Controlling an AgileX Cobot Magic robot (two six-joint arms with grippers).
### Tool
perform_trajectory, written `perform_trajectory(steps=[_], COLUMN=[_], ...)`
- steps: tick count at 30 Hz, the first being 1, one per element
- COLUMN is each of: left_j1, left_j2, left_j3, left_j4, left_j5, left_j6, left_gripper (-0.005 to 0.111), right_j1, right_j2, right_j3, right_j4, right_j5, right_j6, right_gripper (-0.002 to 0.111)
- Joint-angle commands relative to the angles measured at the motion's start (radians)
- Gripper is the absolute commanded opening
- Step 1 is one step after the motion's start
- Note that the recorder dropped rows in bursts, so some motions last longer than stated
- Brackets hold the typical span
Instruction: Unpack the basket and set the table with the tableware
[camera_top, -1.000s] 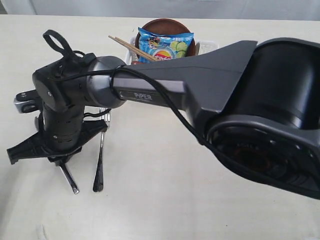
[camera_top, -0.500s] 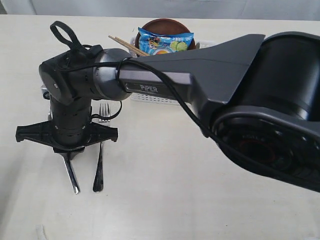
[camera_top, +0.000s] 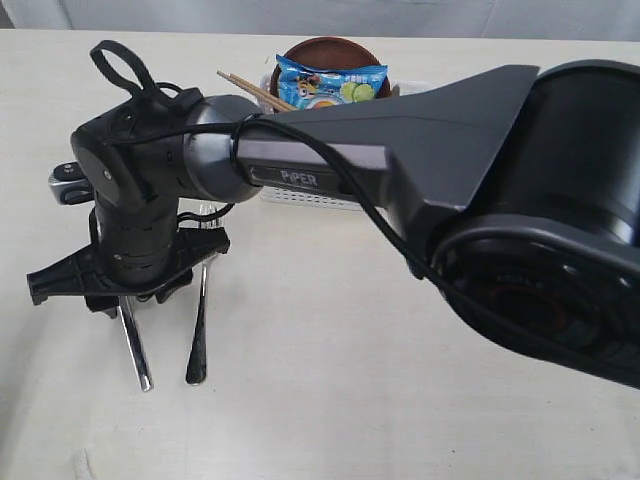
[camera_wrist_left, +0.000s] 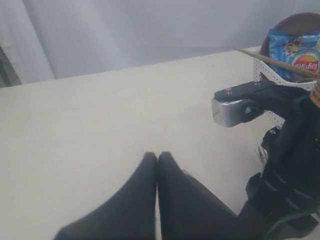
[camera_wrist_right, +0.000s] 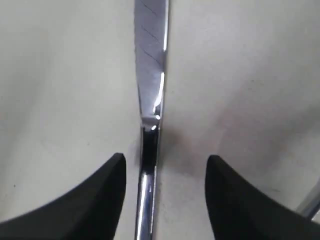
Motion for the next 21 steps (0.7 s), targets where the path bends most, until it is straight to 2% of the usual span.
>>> perform_trajectory(steps=[1, 8, 15, 18, 21], left_j1=[0.002, 0.002, 0.002, 0.002, 0.002], left_j2=[-0.003, -0.003, -0.003, -0.003, -0.003], left_j3=[0.002, 0.002, 0.002, 0.002, 0.002], left_j4=[-0.001, -0.001, -0.001, -0.001, -0.001], left_j5=[-0.006, -0.006, -0.006, -0.006, -0.006], left_j6=[0.000, 0.000, 0.000, 0.000, 0.000], left_gripper=[0.000, 0.000, 0.000, 0.000, 0.000], right_j1=[0.015, 0.052, 0.050, 0.050, 0.050], right_j2=[-0.009, 0.013, 0.040, 0.040, 0.040], right_j3=[0.002, 0.002, 0.002, 0.002, 0.002], right_j4=[0.000, -0.066, -0.130, -0.130, -0.130], right_j5=[-0.004, -0.059, -0.004, -0.004, -0.004], right_j6=[-0.062, -0.041, 0.004, -0.002, -0.002], right_gripper=[0.048, 0.048, 0.045, 0.029, 0.006])
